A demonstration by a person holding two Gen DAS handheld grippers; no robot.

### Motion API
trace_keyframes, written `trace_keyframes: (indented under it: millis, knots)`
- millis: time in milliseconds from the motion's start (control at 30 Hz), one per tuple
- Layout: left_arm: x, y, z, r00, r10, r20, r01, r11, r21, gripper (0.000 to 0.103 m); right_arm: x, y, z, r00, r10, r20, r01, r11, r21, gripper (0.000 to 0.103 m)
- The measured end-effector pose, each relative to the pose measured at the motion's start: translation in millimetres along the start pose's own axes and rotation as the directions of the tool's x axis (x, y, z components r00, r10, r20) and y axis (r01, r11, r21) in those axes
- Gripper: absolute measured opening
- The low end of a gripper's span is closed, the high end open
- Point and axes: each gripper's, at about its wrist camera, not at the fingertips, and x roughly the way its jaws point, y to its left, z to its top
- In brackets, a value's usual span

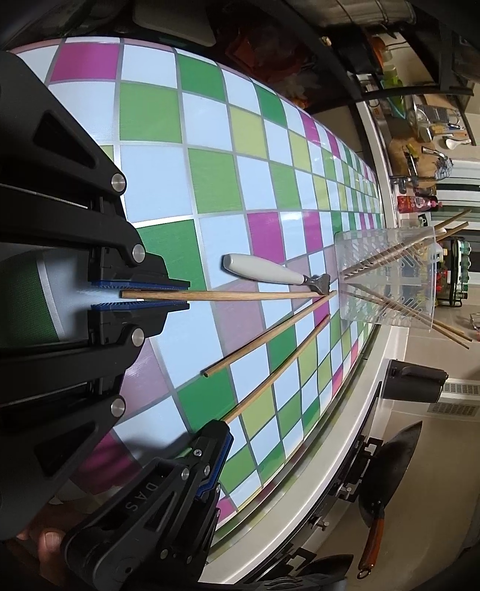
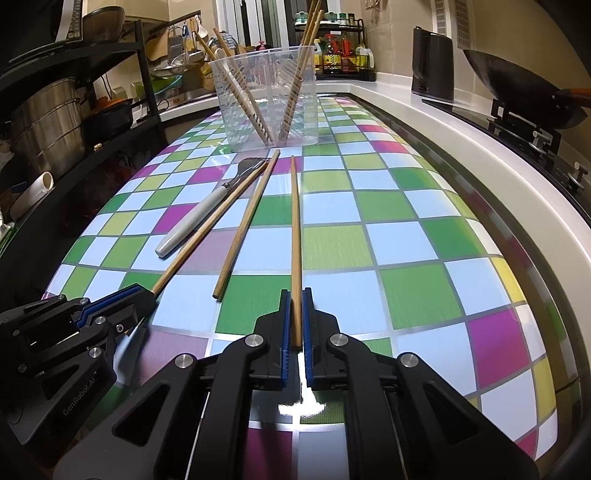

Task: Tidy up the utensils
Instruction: 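Grasp another wooden chopstick with the left tool while the right tool grasps one too, then lift and carry the chopstick with the left tool while the right tool carries its chopstick to the container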

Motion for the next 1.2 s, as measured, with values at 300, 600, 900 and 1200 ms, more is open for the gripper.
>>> trace_keyframes:
  millis: [300, 600, 900, 1200]
  knots:
    - [-3, 3, -3, 0.999, 0.046, 0.019, -0.045, 0.998, -0.036, 0.005, -2, -14, -2, 0.998, -0.065, 0.014, 0.064, 0.998, 0.029, 0.006]
    - [0, -1, -1, 0.998, 0.052, 0.027, -0.052, 0.998, -0.029, 0.005, -1, -11, 0, 0.997, -0.078, 0.019, 0.077, 0.997, 0.01, 0.007]
    - [-9, -3, 1, 0.999, 0.023, 0.041, -0.022, 1.0, -0.02, 0.005, -7, -13, 4, 0.997, -0.071, 0.023, 0.07, 0.997, 0.016, 0.006]
    - [-44, -4, 8, 0.989, -0.005, 0.147, 0.004, 1.0, 0.006, 0.005, -37, -15, 18, 0.993, -0.072, 0.093, 0.07, 0.997, 0.027, 0.006]
